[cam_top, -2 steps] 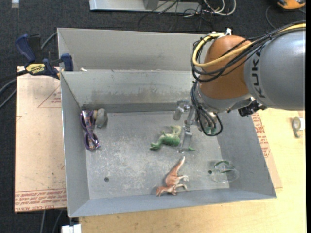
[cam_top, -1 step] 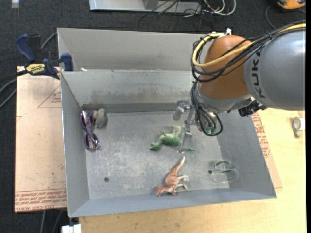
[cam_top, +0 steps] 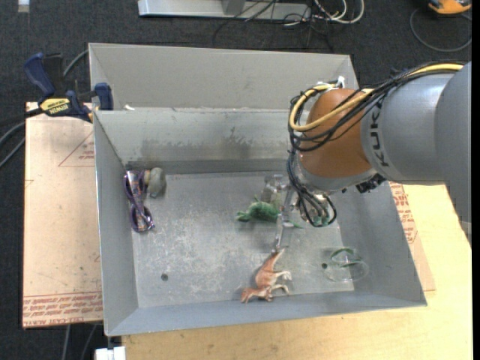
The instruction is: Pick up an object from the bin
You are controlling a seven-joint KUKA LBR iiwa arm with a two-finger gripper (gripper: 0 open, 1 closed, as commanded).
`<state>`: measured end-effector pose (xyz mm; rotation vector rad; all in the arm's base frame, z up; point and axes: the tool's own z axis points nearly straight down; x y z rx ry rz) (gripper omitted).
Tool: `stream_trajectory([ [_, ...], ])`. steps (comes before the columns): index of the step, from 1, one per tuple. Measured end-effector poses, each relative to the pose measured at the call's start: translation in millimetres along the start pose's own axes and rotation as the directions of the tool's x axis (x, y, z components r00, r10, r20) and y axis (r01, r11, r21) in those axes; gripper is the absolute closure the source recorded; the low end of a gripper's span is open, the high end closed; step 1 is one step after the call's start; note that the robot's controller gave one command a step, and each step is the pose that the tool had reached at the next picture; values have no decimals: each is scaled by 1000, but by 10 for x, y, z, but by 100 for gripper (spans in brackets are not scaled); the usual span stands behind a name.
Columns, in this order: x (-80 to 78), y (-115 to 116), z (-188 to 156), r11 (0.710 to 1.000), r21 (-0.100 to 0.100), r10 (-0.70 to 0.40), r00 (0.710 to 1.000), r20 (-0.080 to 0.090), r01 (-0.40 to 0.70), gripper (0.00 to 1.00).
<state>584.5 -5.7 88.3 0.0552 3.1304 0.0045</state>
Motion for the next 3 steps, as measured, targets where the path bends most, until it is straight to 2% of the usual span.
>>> stream_trajectory([
  [1, 112, -29, 143, 1000, -1, -17, 1000, 9, 17, 100],
  [2, 112, -29, 143, 1000, -1, -16, 1000, 9, 16, 100],
  [3, 312, 3, -1204, 999, -1, -51, 999, 12, 52, 100],
])
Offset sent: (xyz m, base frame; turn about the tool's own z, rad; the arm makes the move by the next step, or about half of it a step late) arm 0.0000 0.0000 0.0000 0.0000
